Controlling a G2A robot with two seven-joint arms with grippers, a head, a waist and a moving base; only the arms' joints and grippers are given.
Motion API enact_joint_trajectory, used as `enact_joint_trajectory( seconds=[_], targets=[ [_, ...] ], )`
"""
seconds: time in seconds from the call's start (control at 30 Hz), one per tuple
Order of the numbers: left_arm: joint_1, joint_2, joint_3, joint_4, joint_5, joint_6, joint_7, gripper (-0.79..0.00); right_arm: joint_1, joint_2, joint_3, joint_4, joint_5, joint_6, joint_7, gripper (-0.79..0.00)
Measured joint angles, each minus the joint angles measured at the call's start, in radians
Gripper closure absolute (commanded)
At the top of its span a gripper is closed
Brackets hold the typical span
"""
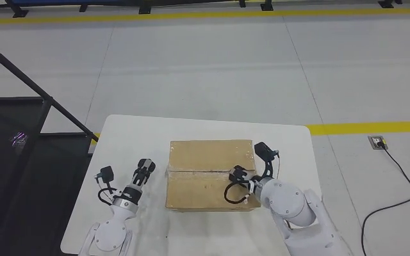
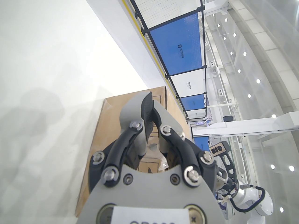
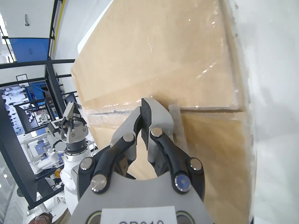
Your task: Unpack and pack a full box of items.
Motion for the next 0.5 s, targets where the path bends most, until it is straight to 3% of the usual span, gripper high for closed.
enact_joint_trajectory(
  seconds=[0.5],
  targets=[
    [0.024, 0.0, -0.006, -0.02, -0.001, -0.01, 0.013, 0.0, -0.176, 0.01, 0.177, -0.096, 0.159, -0.072, -0.173, 0.0]
  ],
)
